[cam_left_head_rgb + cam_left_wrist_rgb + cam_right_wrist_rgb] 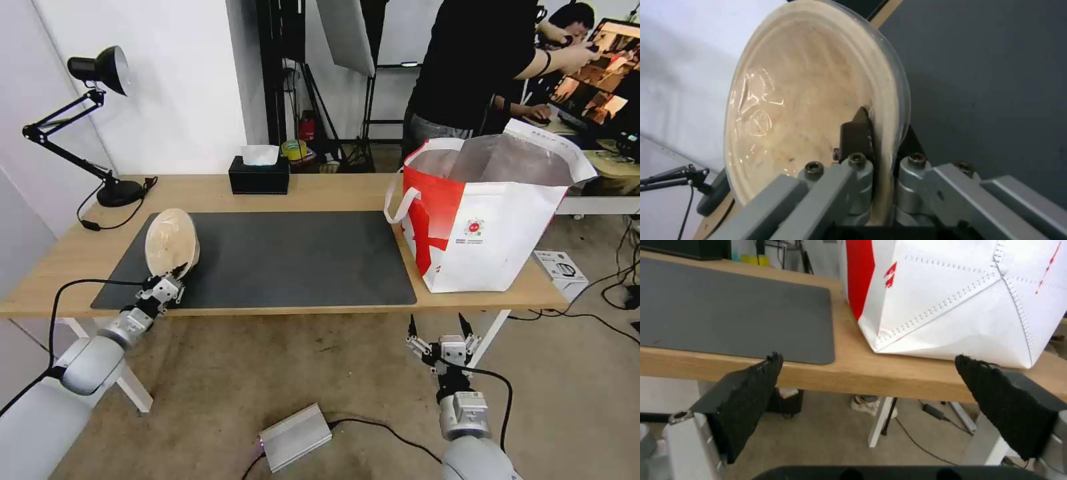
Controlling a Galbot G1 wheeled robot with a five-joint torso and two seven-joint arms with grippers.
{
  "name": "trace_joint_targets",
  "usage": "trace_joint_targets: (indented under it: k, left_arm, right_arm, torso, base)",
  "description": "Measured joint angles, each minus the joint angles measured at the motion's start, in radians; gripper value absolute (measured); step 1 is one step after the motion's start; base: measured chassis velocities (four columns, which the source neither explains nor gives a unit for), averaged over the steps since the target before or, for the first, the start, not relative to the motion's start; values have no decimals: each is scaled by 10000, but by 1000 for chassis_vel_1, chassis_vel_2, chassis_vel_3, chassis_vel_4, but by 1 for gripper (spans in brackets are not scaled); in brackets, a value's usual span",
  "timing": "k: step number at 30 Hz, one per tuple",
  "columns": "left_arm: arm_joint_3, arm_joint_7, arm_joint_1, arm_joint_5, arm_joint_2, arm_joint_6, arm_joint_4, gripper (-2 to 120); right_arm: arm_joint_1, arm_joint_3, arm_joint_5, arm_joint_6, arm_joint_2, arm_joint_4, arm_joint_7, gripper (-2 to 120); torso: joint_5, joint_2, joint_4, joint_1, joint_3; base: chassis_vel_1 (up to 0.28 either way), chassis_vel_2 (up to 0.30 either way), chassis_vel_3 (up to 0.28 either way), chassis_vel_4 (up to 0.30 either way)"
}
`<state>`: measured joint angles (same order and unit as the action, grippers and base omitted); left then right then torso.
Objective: Pick up the trash from the table and place it into the takeout bag.
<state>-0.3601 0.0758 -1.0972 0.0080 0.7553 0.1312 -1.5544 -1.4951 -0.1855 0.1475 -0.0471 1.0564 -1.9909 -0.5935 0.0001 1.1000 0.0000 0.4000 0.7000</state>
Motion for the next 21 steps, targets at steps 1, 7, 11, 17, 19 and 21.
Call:
trace_joint_targets:
  k: [1,7,11,17,19,21]
  left_arm:
    - [-5,1,-2,-1,0,1,0,1]
    - [-113,96,-80,-14,-11,5,-68,1]
    - [-265,215,-213,-25,-56,15,-243,1]
    - [-430,236,-271,-67,-108,164,-500,1]
    - [-569,252,-262,-63,-218,245,-804,1]
    - [-740,270,-207,-53,-472,279,-1324,1]
  right_arm:
    - [1,1,-1,-1,1,1,0,99]
    - [25,5,-8,-1,7,1,-4,99]
    - [44,27,-17,-2,10,-3,-6,99]
    - [57,50,-20,0,12,-31,-12,99]
    - [85,73,-23,10,12,-82,-14,99]
    - [115,84,-24,36,12,-170,-16,98]
  torso:
    - [-1,0,0,0,0]
    - [-1,0,-1,0,0]
    - [-2,0,0,0,0]
    - [-3,0,0,0,1]
    - [-3,0,0,0,0]
    - [-2,0,0,0,0]
  base:
    - [0,0,0,0]
    - [0,0,0,0]
    - [0,0,0,0]
    - [0,0,0,0]
    - [0,0,0,0]
    - [0,0,0,0]
